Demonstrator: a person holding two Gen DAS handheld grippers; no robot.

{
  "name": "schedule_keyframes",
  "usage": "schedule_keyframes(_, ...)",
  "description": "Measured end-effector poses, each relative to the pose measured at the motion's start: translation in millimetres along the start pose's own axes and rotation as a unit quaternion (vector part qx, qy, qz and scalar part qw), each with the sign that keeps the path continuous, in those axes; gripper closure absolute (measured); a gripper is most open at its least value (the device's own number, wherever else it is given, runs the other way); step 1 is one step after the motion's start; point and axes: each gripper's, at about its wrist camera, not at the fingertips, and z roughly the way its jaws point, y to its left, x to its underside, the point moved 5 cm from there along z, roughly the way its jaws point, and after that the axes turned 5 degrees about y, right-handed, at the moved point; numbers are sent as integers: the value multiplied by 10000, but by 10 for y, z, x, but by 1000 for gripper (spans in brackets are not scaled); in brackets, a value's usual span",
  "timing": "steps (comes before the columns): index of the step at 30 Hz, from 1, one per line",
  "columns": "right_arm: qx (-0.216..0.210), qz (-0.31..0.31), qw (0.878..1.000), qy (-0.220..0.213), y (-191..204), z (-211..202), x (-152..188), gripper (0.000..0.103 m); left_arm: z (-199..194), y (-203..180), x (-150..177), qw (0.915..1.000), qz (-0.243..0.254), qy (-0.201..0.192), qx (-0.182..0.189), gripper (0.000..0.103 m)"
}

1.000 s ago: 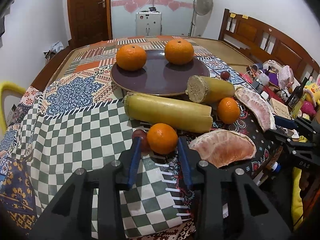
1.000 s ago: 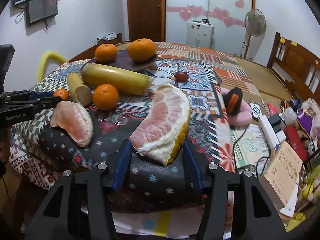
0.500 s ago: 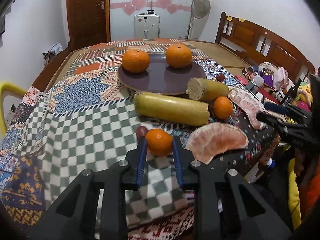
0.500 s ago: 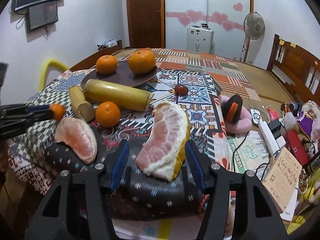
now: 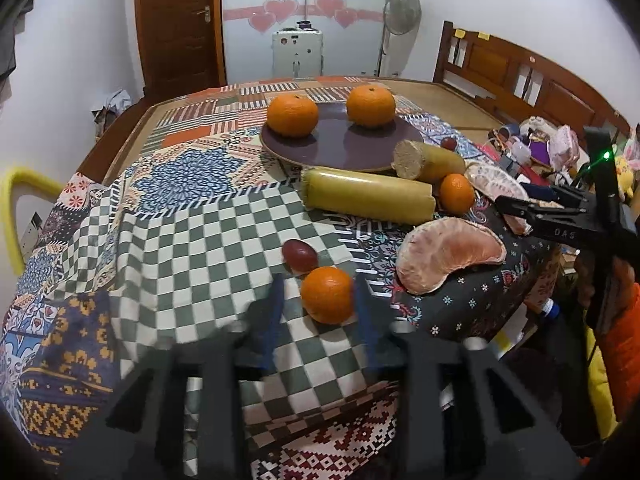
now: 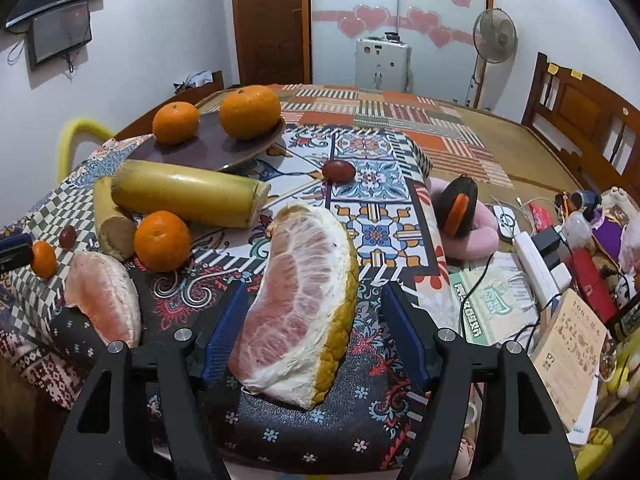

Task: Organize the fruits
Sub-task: 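Grasp the pomelo segment with the right gripper while the left grasps the mandarin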

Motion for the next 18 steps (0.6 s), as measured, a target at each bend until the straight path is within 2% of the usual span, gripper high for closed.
schedule_keyframes(2, -21, 38, 10000, 11, -11, 17, -11, 37, 83, -59, -2, 10000, 26, 71, 54, 57)
schedule_keyframes(6, 13, 7, 10000, 33, 8, 55, -39, 37, 210, -146, -17, 9999, 38, 152, 48, 58)
schedule_keyframes(9, 132, -120, 9998, 16, 50, 89, -63, 37, 297, -173, -17, 9996, -2, 230, 149, 66)
schedule_keyframes(10, 108, -135, 9999, -1, 63, 93, -74, 39, 289, -179, -20, 9997, 2, 185, 130, 70)
schedule_keyframes(11, 84, -144, 9999, -14, 71, 92, -87, 47, 286, -175, -21, 9997, -3, 181, 143, 71)
schedule_keyframes(12, 77, -154, 9999, -8, 82, 92, -98, 51, 284, -168, -25, 9997, -27, 170, 162, 71)
schedule_keyframes(18, 44, -119, 9999, -68, 100, 71, -102, 55, 288, -146, -46, 9998, -73, 128, 154, 71)
